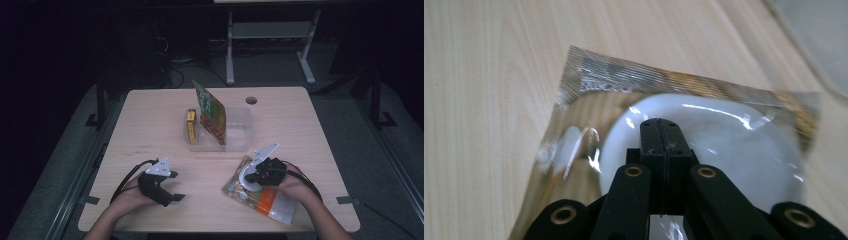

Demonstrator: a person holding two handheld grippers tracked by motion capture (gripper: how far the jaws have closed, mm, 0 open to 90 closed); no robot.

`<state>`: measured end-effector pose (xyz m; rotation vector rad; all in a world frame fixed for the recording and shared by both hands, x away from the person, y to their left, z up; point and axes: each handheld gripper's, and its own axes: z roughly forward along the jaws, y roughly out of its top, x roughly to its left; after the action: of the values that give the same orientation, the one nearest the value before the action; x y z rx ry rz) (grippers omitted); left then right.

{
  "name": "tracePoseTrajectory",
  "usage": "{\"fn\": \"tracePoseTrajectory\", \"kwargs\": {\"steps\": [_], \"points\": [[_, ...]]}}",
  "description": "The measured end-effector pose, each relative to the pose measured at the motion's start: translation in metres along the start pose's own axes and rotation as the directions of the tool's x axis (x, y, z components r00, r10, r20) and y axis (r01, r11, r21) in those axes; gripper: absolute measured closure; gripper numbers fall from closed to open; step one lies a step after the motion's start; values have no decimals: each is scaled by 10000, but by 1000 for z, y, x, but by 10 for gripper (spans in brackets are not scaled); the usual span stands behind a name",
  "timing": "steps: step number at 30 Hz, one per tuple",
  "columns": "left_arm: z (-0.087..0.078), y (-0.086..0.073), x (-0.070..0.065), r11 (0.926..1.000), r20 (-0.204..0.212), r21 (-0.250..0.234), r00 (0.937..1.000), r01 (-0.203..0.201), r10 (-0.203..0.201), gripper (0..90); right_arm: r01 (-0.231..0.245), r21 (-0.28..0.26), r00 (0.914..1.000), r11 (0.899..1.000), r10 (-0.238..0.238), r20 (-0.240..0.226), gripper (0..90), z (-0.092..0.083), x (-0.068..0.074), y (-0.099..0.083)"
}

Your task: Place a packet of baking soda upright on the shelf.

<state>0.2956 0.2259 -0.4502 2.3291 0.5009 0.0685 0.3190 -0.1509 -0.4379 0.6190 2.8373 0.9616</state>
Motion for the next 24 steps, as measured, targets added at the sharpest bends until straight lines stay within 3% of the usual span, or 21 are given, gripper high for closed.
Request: {"fn": "tracePoseTrajectory", "kwargs": {"steps": [3, 7, 10, 12, 14, 18, 24], "points": [[-1, 0, 1, 10000, 12, 16, 10000, -25, 25, 154, -561, -211, 9957, 9982, 575, 730, 900, -13, -9, -7], [-1, 0, 1, 10000, -12, -17, 10000, -2, 2, 154, -1244, -1165, 9787, 9854, 1412, 1493, 900, -30, -22, -7], [0, 1, 1, 10000, -7, 40, 10000, 28, -28, 154, -1525, -763, 9612, 9854, 1658, 2202, 900, -20, -34, -1], [0, 2, 0, 10000, 3, 39, 10000, -4, 4, 154, -1615, -76, 9592, 9868, 1588, 2340, 900, -6, -40, 5], [0, 2, -1, 10000, 15, 44, 10000, -63, 63, 154, -1649, 187, 9651, 9861, 1575, 2093, 900, 6, -42, 9], [1, 2, 0, 9999, 69, 114, 10000, -12, 11, 154, -1421, 74, 9738, 9898, 1384, 1806, 900, 13, -35, 23], [2, 3, -4, 9999, 125, 23, 9999, -100, 100, 154, -214, 269, 9943, 9994, 184, 1054, 900, 33, -10, 46]]}}
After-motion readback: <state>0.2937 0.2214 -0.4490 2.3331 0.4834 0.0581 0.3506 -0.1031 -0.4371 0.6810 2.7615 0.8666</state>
